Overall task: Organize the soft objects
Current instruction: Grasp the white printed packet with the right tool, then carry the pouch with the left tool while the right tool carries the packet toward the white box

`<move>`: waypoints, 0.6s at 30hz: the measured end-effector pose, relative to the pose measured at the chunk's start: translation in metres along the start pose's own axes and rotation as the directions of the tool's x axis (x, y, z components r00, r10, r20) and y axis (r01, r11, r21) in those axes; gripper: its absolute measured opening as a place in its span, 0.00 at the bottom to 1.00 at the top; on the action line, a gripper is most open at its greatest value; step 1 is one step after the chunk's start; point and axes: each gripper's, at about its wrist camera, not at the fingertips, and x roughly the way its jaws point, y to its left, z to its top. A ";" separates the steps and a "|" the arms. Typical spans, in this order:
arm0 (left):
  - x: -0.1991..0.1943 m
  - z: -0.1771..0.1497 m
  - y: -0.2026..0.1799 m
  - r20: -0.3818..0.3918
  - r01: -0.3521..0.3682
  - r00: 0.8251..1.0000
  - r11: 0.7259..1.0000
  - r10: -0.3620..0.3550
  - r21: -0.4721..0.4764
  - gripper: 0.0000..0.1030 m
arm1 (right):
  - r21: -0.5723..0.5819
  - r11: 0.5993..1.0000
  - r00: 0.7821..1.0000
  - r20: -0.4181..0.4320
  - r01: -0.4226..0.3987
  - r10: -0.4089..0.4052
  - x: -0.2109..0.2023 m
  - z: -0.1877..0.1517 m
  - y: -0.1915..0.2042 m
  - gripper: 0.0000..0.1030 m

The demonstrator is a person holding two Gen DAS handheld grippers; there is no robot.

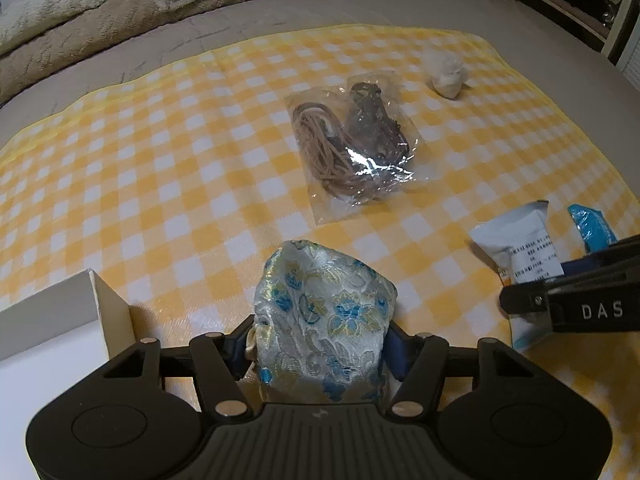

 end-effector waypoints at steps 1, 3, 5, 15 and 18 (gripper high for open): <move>-0.003 -0.001 -0.001 0.005 -0.001 1.000 1.000 0.001 -0.004 0.61 | -0.003 1.000 1.000 0.000 0.000 0.000 -0.002 -0.002 -0.002 0.37; -0.008 -0.002 -0.002 0.011 0.003 1.000 1.000 -0.003 -0.013 0.61 | -0.016 1.000 1.000 0.003 0.004 -0.004 -0.006 -0.005 -0.003 0.36; -0.013 -0.004 -0.005 0.016 0.010 1.000 1.000 -0.010 -0.017 0.61 | -0.015 1.000 1.000 0.006 0.001 -0.001 -0.011 -0.008 -0.006 0.36; -0.069 -0.007 -0.009 0.144 0.016 0.989 1.000 -0.013 -0.023 0.61 | -0.068 0.998 0.994 0.111 -0.014 0.022 -0.053 -0.019 -0.004 0.36; -0.086 -0.007 -0.006 0.180 0.027 0.984 0.998 -0.017 -0.051 0.61 | -0.082 0.996 0.986 0.162 -0.023 0.036 -0.070 -0.020 0.000 0.36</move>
